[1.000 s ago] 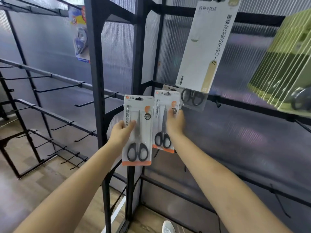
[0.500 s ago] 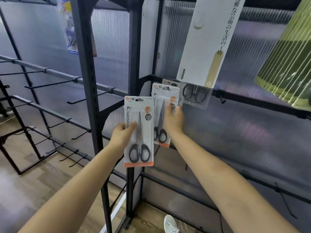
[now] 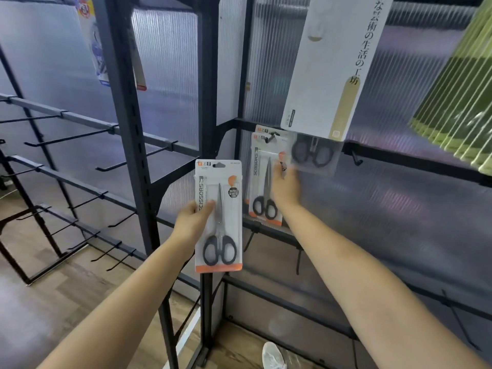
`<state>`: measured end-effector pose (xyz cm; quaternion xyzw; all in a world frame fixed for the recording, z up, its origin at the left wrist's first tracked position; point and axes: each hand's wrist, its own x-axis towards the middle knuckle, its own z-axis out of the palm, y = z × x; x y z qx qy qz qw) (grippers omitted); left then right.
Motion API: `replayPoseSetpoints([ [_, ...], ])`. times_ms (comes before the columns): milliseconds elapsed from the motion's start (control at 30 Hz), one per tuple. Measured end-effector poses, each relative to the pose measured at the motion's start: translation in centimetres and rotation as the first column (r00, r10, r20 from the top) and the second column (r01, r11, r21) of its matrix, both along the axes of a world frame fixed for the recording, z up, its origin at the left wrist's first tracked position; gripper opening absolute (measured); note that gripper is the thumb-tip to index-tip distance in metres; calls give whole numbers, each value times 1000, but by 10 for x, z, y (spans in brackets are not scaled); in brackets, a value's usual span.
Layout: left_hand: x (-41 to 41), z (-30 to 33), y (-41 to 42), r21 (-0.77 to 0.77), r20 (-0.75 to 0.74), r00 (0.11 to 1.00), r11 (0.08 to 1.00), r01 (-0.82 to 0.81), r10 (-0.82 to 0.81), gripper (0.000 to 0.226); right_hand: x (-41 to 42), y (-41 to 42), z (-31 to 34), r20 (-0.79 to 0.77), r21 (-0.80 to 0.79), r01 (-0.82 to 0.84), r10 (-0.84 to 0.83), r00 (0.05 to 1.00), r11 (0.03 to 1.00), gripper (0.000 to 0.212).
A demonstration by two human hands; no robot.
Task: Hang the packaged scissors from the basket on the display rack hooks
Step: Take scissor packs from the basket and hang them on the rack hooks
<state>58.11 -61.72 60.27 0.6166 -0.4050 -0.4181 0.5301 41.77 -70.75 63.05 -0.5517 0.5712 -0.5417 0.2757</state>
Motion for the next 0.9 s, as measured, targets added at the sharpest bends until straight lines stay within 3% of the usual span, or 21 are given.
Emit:
replayPoseSetpoints([
  [133, 2, -7, -10, 3, -13, 1000, 1000, 19, -19, 25, -6, -17, -5, -20, 132, 2, 1, 1000, 991, 45],
  [333, 2, -11, -15, 25, -20, 999, 999, 32, -32, 29, -12, -22, 0, 122, 202, 8, -34, 992, 979, 21],
  [467, -1, -11, -15, 34, -20, 999, 998, 47, -46, 30, -23, -12, -6, -236, 168, 51, -10, 972, 984, 31],
  [533, -3, -11, -13, 34, -28, 998, 998, 50, -49, 29, -27, -9, -10, -320, 144, 64, -14, 947, 988, 35],
  [700, -6, -8, -9, 6, -41, 998, 998, 55, -55, 18, -24, 1, -1, -175, 132, 22, 1, 985, 991, 36],
  [900, -6, -9, -8, -6, -15, 999, 999, 51, -51, 22, -8, 27, -3, -107, 7, -175, 175, 979, 985, 37],
])
